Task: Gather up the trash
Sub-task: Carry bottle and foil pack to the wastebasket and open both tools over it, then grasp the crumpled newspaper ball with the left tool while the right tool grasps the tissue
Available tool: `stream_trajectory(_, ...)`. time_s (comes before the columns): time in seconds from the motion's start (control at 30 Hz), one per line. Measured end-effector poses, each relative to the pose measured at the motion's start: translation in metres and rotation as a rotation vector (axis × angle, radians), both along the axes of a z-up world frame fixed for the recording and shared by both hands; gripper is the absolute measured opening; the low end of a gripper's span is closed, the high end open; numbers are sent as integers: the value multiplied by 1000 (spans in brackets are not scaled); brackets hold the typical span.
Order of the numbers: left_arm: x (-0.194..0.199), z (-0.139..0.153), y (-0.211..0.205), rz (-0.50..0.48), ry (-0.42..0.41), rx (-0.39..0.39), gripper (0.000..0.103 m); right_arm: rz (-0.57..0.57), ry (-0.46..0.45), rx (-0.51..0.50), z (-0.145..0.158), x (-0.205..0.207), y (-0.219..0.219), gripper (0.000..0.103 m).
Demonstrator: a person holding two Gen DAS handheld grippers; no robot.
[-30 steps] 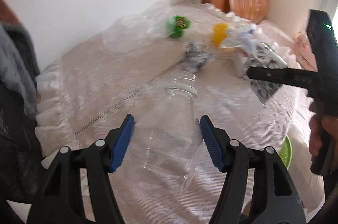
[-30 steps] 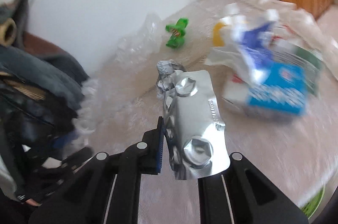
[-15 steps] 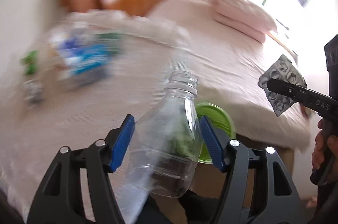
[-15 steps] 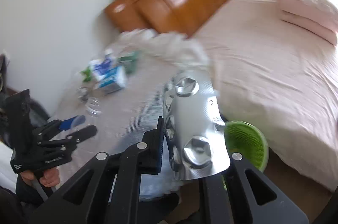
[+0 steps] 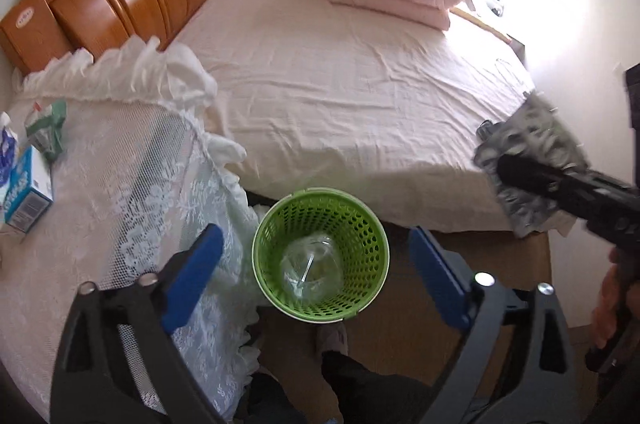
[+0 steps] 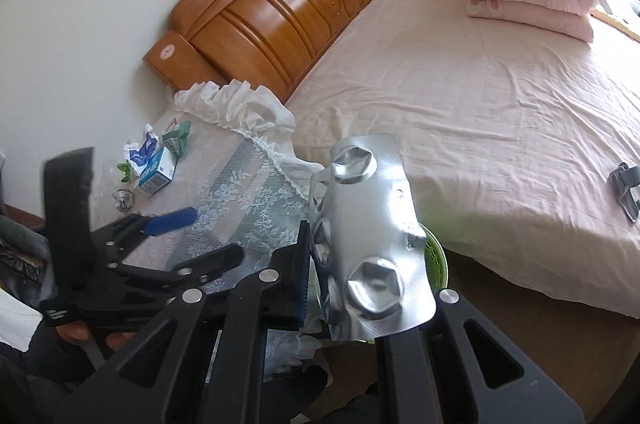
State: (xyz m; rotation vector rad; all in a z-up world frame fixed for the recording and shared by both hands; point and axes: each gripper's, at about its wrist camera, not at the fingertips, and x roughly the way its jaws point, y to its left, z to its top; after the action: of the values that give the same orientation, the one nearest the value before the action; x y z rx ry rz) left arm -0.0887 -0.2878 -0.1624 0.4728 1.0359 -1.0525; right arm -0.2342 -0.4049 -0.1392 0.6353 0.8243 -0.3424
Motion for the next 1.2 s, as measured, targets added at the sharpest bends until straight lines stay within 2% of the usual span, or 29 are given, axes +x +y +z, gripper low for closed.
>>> stream_trajectory(0.13, 7, 14, 17, 57, -17, -1, 92, 29, 26, -12, -8, 8, 1, 12)
stream_trajectory(0.33, 39, 38, 75, 239, -58, -29, 95, 54, 98, -2, -37, 32, 7, 13)
stream_trajectory(0.47, 57, 45, 111, 339, -109, -15, 95, 54, 143, 35, -60, 45, 10, 13)
stream_trajectory(0.53, 65, 47, 128, 376, -123, -1, 95, 55, 179, 43, -70, 52, 12, 23)
stream_trajectory(0.6, 72, 50, 143, 414, -119, 2, 95, 35, 212, 18, -74, 57, 14, 68)
stream_trajectory(0.67, 78, 50, 154, 445, -106, 0, 95, 29, 237, -7, -75, 60, 16, 83)
stream_trajectory(0.9, 90, 54, 181, 507, -116, -4, 95, 20, 240, -31, -62, 67, 21, 94)
stream_trajectory(1.2, 107, 57, 208, 570, -127, -6, 95, 54, 196, -80, -26, 81, 42, 98)
